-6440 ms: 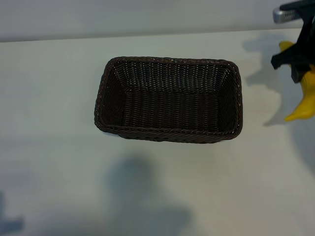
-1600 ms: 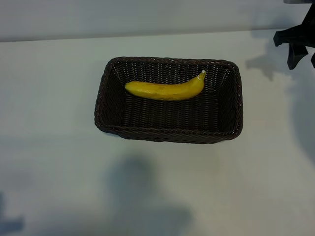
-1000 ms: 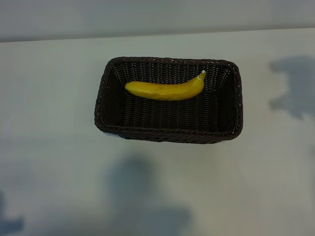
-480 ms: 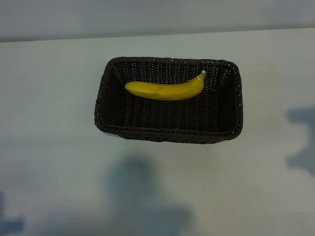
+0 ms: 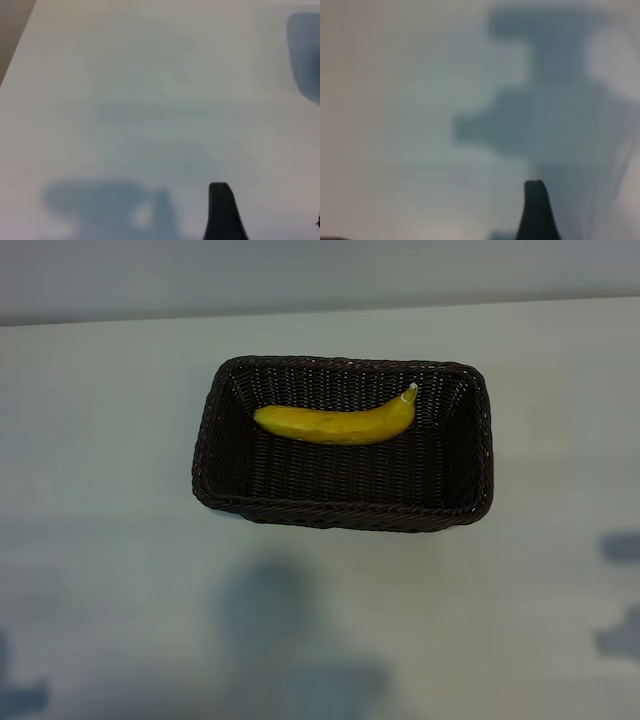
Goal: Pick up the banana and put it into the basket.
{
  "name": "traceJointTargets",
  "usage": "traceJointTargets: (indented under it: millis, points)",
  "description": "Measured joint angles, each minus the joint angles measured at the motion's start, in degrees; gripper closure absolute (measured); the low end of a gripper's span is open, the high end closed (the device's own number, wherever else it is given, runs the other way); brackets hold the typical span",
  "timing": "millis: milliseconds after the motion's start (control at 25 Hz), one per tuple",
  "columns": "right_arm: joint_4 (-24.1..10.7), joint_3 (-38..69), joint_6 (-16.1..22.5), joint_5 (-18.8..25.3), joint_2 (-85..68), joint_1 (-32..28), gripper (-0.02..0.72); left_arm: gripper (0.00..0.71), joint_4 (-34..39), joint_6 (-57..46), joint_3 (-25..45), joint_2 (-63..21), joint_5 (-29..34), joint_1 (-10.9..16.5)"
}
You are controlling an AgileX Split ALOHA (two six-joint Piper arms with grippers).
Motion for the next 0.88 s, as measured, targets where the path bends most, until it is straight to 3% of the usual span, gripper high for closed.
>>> traceJointTargets:
  millis: [280, 600, 880]
  points:
    - [0.4, 0.0, 0.0, -0.4, -8.7, -0.1, 0.2, 0.228, 0.0, -0.1, 0.0, 0.0, 0.0, 0.0]
    - [0.5, 0.0, 0.0, -0.4, -19.8, -8.5, 0.2, 0.228, 0.0, -0.1, 0.0, 0.0, 0.0, 0.0]
    - [0.6, 0.0, 0.0, -0.4, -26.9, -9.1, 0.2, 0.228, 0.0, -0.1, 0.0, 0.0, 0.0, 0.0]
